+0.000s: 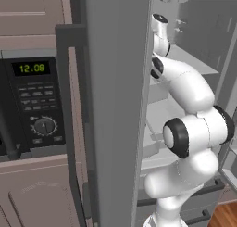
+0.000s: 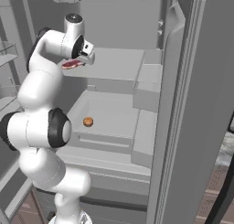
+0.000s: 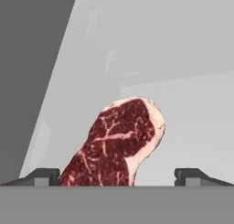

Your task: Open the fridge, remove the tangerine, cucumber, and steak, and place them on any counter.

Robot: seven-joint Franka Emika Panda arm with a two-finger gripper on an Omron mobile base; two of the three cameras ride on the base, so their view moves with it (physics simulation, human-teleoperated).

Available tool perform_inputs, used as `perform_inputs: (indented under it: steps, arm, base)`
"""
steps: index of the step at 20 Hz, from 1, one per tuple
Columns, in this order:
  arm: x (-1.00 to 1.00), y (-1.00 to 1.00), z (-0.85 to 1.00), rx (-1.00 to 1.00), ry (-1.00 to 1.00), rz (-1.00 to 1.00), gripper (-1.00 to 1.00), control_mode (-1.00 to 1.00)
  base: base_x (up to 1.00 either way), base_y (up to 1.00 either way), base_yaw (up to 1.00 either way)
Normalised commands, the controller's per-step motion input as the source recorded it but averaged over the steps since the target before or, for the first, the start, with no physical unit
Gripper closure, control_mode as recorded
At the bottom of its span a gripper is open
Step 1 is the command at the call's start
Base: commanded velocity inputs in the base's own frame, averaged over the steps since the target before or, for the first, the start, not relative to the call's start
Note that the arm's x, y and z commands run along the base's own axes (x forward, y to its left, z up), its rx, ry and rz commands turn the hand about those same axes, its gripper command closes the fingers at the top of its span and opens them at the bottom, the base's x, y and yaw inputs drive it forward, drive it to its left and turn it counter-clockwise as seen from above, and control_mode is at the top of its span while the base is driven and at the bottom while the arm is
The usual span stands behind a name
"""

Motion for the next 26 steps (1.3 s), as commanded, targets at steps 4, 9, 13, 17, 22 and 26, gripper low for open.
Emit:
perform_inputs:
  steps: [4, 9, 13, 17, 22, 26]
  arm:
    - [0.40, 0.05, -0.15, 0.00, 0.02, 0.00, -1.00, -1.00]
    - [0.30, 0.05, -0.17, 0.00, 0.03, 0.00, -1.00, -1.00]
    - [0.17, 0.18, -0.16, 0.00, 0.03, 0.00, -1.00, -1.00]
    - [-0.01, 0.04, -0.22, -0.01, 0.02, 0.00, -1.00, -1.00]
    - [-0.42, -0.01, -0.26, -0.02, 0.00, -0.03, -1.00, -1.00]
    - [-0.55, -0.02, -0.22, -0.01, 0.00, -0.04, -1.00, -1.00]
  base:
    - [0.00, 0.00, 0.00]
    - [0.00, 0.00, 0.00]
    - [0.00, 0.00, 0.00]
    - [0.00, 0.00, 0.00]
    - [0.00, 0.00, 0.00]
    - [0.00, 0.00, 0.00]
